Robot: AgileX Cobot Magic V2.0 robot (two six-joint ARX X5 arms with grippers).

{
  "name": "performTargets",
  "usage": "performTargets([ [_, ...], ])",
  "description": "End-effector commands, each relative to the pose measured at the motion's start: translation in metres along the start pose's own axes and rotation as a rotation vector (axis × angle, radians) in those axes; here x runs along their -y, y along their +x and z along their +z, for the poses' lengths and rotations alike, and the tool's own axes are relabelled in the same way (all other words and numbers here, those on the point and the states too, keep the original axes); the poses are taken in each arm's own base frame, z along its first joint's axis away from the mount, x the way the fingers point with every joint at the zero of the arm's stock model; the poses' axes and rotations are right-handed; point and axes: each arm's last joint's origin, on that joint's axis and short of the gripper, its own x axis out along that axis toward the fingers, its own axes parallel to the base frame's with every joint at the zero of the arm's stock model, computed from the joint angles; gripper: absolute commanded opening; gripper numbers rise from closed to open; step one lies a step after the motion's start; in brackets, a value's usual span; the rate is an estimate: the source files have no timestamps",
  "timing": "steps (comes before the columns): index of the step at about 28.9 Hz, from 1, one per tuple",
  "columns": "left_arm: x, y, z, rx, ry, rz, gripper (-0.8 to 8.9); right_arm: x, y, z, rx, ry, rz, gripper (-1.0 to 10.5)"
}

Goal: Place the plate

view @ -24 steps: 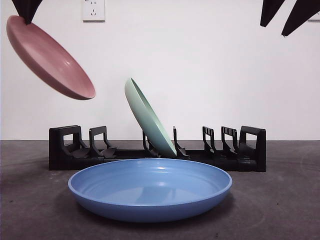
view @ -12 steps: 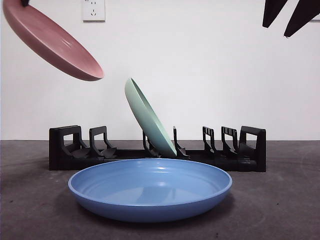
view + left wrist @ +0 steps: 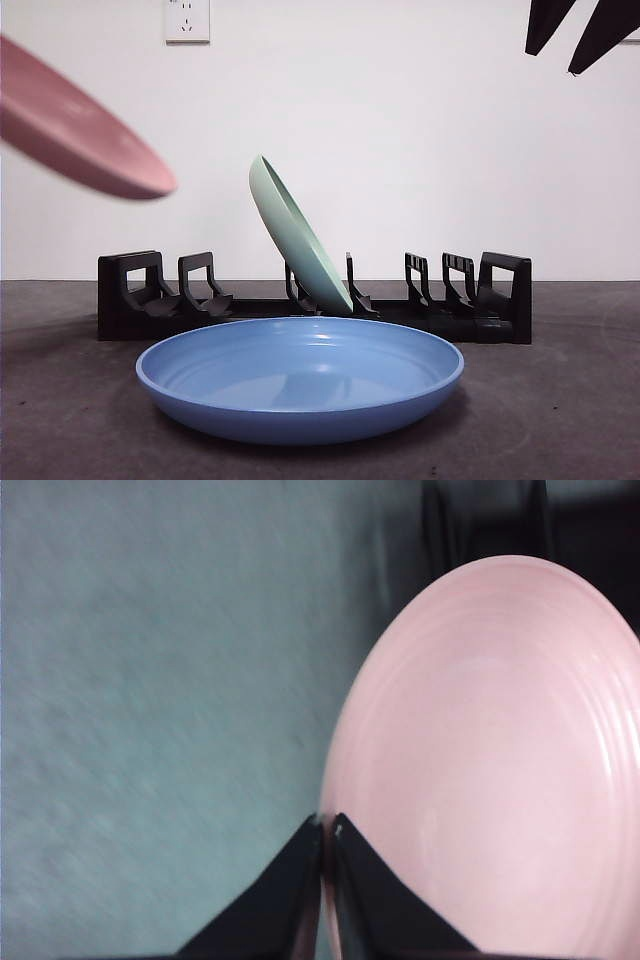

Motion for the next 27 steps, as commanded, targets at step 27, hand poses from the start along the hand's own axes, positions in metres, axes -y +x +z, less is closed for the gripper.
performTargets([
  [27,0.043,0.109,-0.079,0.038,-0.099,-0.638,0.06,-0.001,0.000,0.003,0.003,-0.017,0.006,2.5],
])
